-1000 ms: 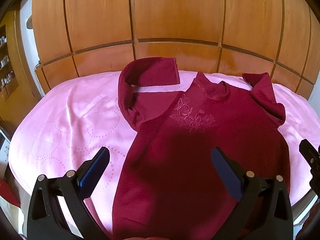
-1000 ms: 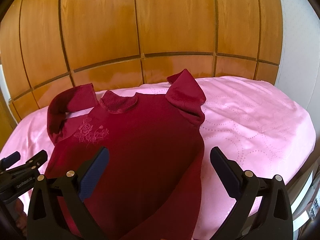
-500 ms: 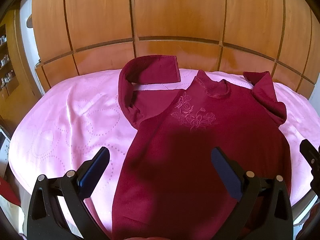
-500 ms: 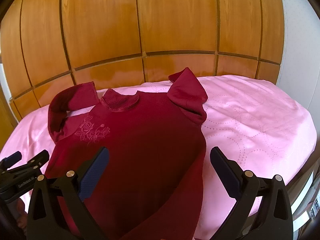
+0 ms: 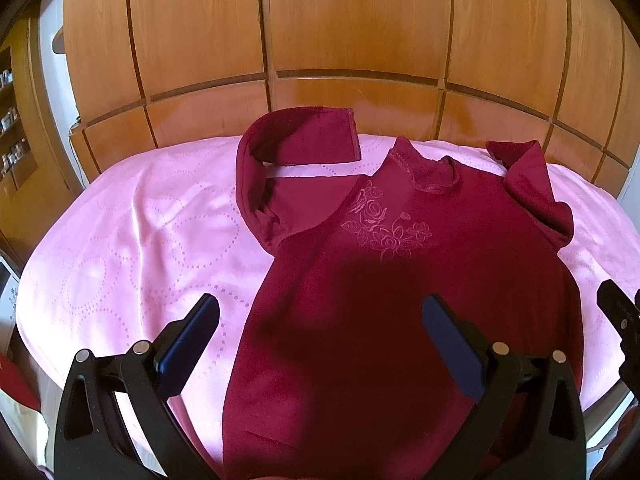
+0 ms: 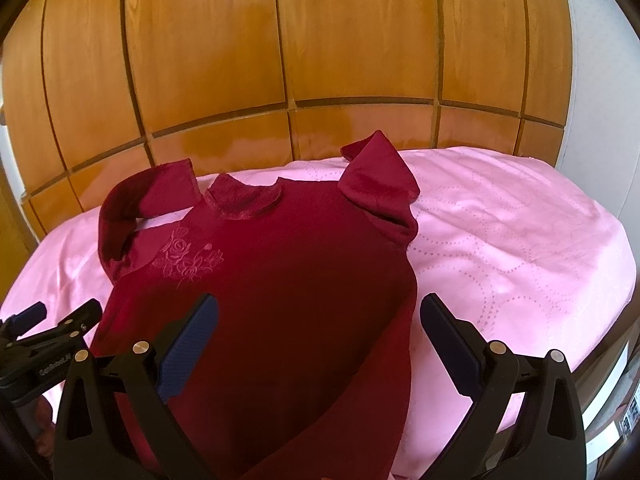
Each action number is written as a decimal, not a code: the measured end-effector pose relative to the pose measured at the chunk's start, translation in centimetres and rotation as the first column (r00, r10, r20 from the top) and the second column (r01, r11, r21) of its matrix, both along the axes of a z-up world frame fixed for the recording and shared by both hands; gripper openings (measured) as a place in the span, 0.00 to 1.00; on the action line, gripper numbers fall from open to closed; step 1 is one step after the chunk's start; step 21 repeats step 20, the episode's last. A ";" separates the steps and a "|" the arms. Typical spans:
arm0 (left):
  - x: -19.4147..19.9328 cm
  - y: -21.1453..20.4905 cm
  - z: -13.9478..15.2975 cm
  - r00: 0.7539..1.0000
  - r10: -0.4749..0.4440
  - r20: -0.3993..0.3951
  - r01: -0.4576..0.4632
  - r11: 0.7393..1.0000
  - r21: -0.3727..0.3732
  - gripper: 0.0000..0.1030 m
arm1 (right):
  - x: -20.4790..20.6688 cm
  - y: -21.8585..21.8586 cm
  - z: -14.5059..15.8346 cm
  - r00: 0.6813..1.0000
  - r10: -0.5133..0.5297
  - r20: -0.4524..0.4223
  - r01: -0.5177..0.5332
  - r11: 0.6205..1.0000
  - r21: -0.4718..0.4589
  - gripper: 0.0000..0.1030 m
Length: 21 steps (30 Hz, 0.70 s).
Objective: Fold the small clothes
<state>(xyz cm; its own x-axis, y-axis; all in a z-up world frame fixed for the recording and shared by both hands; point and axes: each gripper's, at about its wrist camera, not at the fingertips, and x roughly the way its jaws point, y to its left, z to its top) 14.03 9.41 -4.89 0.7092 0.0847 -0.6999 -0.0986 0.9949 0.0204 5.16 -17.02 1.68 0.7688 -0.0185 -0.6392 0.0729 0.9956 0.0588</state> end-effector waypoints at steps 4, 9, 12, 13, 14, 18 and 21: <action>-0.1 0.1 -0.1 1.000 0.008 0.011 -0.008 1.000 -0.009 0.98 | 0.0 0.0 0.0 1.000 -0.001 0.001 0.001 1.000 0.000 0.97; -0.3 0.1 0.0 1.000 0.017 0.025 -0.017 1.000 -0.006 0.98 | -0.1 0.1 -0.1 1.000 0.002 -0.003 -0.002 1.000 0.001 0.97; -0.1 0.1 -0.4 1.000 0.027 0.002 -0.027 1.000 0.003 0.98 | -0.2 0.1 -0.1 1.000 0.004 -0.004 -0.004 1.000 0.000 0.97; -0.1 0.1 -0.5 1.000 0.031 0.000 -0.031 1.000 0.004 0.98 | -0.1 0.1 -0.1 1.000 0.005 -0.003 -0.005 1.000 0.001 0.97; -0.1 0.1 -0.5 0.999 0.034 -0.001 -0.034 0.999 0.002 0.98 | -0.1 0.1 -0.1 1.000 0.005 -0.005 -0.005 1.000 0.001 0.97; -0.2 -0.1 -0.2 1.000 0.022 0.008 -0.022 1.000 0.011 0.98 | -0.1 0.2 -0.2 1.000 0.006 -0.008 -0.006 1.000 -0.001 0.97; -0.2 -0.2 -0.2 1.000 0.021 0.006 -0.021 1.000 0.016 0.98 | -0.1 0.3 -0.2 1.000 0.009 -0.010 -0.009 1.000 0.000 0.97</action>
